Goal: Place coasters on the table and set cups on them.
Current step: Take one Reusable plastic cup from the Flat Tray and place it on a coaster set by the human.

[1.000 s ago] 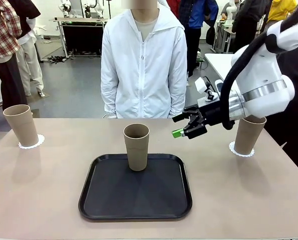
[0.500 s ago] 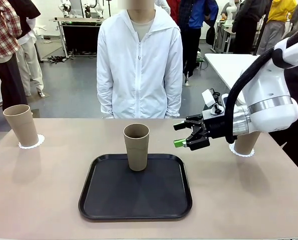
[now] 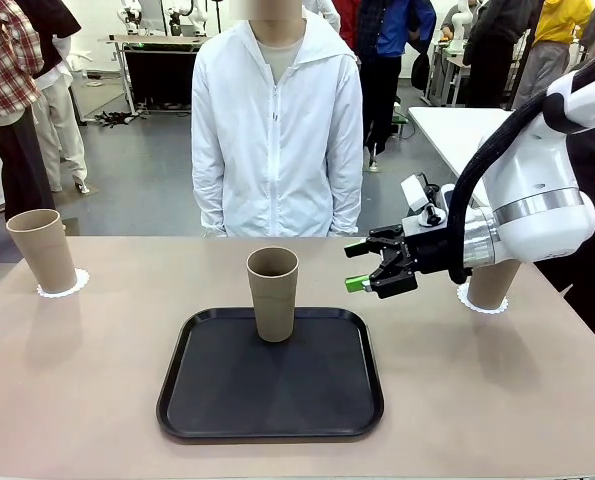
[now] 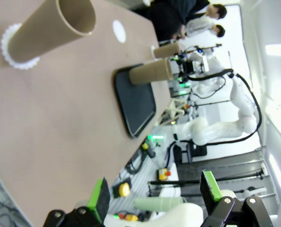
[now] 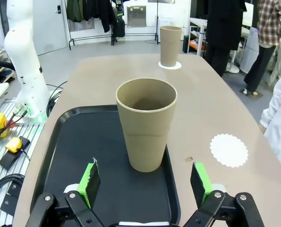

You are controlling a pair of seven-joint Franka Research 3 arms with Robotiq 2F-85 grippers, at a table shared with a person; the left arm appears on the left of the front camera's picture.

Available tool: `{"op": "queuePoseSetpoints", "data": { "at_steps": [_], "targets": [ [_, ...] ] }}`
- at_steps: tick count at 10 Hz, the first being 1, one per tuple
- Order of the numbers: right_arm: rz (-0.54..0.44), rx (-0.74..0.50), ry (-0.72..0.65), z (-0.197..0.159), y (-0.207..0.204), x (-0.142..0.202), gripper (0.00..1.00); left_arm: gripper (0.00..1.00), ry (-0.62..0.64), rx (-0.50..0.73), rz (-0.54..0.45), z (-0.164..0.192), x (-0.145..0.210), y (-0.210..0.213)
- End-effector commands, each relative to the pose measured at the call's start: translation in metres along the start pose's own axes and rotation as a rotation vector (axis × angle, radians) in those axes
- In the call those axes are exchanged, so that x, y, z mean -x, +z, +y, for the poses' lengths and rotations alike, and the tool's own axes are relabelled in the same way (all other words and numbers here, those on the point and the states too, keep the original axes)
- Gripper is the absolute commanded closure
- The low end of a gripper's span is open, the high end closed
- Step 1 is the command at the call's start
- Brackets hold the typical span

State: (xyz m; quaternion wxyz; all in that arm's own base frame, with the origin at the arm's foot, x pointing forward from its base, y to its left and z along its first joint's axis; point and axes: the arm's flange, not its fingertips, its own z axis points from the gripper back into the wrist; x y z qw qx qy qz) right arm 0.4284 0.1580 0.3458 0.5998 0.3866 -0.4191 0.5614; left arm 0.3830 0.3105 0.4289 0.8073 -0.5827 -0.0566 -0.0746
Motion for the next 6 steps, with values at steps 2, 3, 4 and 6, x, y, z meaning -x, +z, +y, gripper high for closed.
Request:
{"op": "queuePoseSetpoints", "data": {
  "at_steps": [2, 3, 4, 6],
  "targets": [
    [-0.069, 0.001, 0.001, -0.006, -0.012, 0.018, 0.0, 0.0, 0.01, -0.005, -0.007, -0.003, 0.0, 0.001],
    [-0.116, -0.003, 0.006, -0.007, -0.015, 0.027, 0.0, 0.0, 0.01, -0.005, -0.007, -0.003, 0.0, 0.001],
    [-0.155, -0.004, 0.0, -0.01, -0.021, 0.035, 0.0, 0.0, 0.01, -0.005, -0.007, -0.003, 0.0, 0.001],
    [-0.2, -0.014, 0.017, -0.011, -0.035, 0.05, 0.0, 0.0, 0.01, -0.005, -0.007, -0.003, 0.0, 0.001]
  ]
}}
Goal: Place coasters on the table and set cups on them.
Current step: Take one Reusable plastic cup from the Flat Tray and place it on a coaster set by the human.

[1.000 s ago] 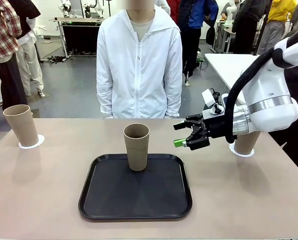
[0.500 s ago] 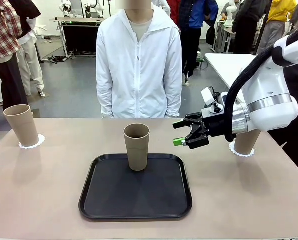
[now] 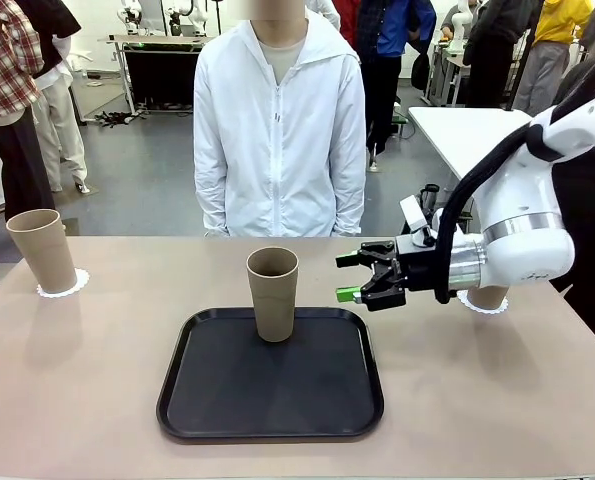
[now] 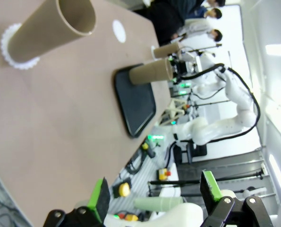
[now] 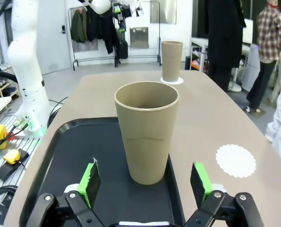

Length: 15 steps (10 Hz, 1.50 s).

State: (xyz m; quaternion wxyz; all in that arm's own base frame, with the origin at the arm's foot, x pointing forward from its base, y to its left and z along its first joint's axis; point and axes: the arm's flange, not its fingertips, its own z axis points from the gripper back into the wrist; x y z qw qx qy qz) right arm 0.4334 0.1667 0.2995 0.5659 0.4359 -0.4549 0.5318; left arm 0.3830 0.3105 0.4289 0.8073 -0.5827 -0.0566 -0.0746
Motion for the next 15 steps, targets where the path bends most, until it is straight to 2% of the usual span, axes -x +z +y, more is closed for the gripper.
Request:
{"op": "queuePoseSetpoints", "data": {
  "at_steps": [1, 5, 15],
  "targets": [
    [-0.063, 0.001, 0.046, -0.009, -0.014, 0.021, 0.0, 0.0, 0.01, -0.005, -0.007, -0.003, 0.0, 0.001],
    [-0.051, -0.015, 0.031, -0.014, -0.035, 0.044, 0.0, 0.0, 0.01, -0.005, -0.007, -0.003, 0.0, 0.001],
    [0.016, -0.088, 0.007, -0.024, -0.089, 0.046, 0.0, 0.0, 0.01, -0.005, -0.007, -0.003, 0.0, 0.001]
  ]
}}
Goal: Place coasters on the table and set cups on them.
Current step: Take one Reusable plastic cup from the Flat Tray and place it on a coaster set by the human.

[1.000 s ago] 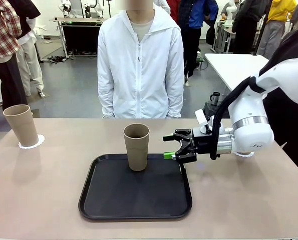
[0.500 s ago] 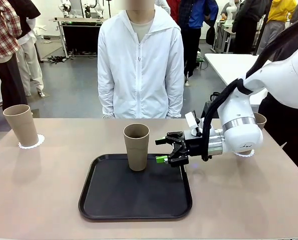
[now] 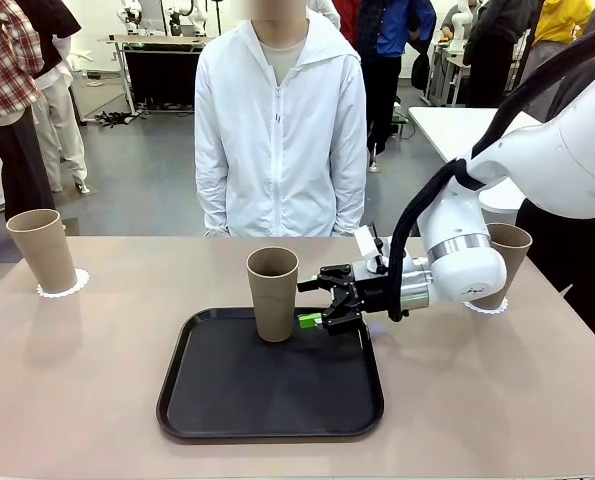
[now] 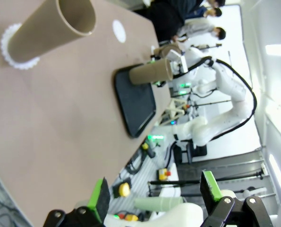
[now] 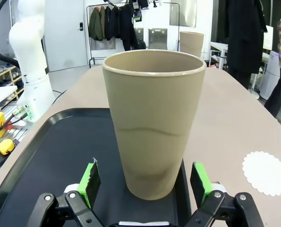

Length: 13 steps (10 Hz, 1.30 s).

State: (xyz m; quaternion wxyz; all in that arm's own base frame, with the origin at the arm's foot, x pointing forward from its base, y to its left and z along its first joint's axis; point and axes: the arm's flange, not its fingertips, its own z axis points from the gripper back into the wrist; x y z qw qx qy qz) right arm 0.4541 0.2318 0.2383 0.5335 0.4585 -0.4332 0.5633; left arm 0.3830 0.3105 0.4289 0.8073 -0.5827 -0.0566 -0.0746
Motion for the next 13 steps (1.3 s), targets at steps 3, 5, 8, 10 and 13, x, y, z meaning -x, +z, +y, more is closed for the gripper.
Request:
{"op": "queuePoseSetpoints", "data": {
  "at_steps": [3, 5, 8, 10, 13],
  "targets": [
    [0.007, 0.0, -0.024, -0.01, -0.025, 0.003, 0.0, 0.0, 0.01, -0.005, -0.007, -0.003, 0.0, 0.001],
    [0.013, -0.008, -0.017, -0.011, -0.031, 0.004, 0.0, 0.0, 0.01, -0.005, -0.007, -0.003, 0.0, 0.001],
    [0.02, -0.024, -0.005, -0.012, -0.048, 0.003, 0.0, 0.0, 0.01, -0.005, -0.007, -0.003, 0.0, 0.001],
    [0.031, -0.027, -0.013, -0.013, -0.059, 0.003, 0.0, 0.0, 0.01, -0.005, -0.007, -0.003, 0.0, 0.001],
    [0.034, -0.028, -0.024, -0.014, -0.069, 0.003, 0.0, 0.0, 0.01, -0.005, -0.007, -0.003, 0.0, 0.001]
  ]
}}
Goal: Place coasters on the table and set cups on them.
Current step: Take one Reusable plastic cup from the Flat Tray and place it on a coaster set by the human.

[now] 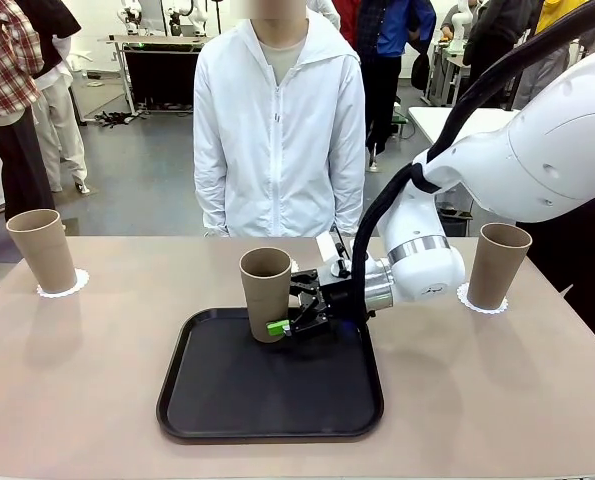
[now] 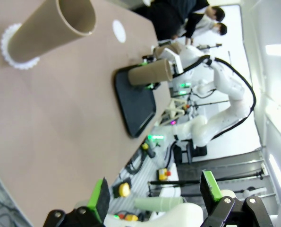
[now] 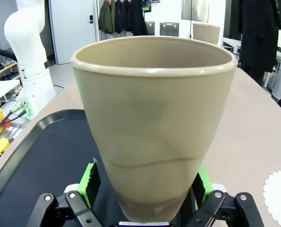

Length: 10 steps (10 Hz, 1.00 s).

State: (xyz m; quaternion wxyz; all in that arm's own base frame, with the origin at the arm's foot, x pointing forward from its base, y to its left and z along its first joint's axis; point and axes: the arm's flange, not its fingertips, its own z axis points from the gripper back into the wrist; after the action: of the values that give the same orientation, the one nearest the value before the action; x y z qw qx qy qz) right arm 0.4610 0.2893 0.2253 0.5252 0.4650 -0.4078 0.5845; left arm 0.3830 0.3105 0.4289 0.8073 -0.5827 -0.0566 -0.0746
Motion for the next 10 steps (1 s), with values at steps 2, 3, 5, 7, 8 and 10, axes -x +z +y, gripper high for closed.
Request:
{"op": "queuePoseSetpoints", "data": {
  "at_steps": [2, 3, 5, 7, 8, 10],
  "targets": [
    [-0.001, 0.021, -0.022, -0.006, -0.018, 0.002, 0.0, 0.0, 0.01, -0.005, -0.007, -0.003, 0.0, 0.001],
    [-0.006, 0.006, -0.012, -0.004, -0.02, 0.002, 0.0, 0.0, 0.01, -0.005, -0.007, -0.003, 0.0, 0.001],
    [-0.008, -0.009, -0.004, -0.004, -0.022, 0.001, 0.6, 0.0, 0.01, -0.005, -0.007, -0.003, 0.0, 0.001],
    [-0.015, -0.008, -0.002, -0.005, -0.021, 0.002, 0.62, 0.0, 0.01, -0.005, -0.007, -0.003, 0.0, 0.001],
    [-0.016, -0.007, 0.004, -0.005, -0.021, 0.001, 1.0, 0.0, 0.01, -0.005, -0.007, -0.003, 0.0, 0.001],
    [-0.028, 0.044, -0.003, -0.001, -0.017, -0.016, 1.0, 0.0, 0.01, -0.005, -0.007, -0.003, 0.0, 0.001]
  ]
}}
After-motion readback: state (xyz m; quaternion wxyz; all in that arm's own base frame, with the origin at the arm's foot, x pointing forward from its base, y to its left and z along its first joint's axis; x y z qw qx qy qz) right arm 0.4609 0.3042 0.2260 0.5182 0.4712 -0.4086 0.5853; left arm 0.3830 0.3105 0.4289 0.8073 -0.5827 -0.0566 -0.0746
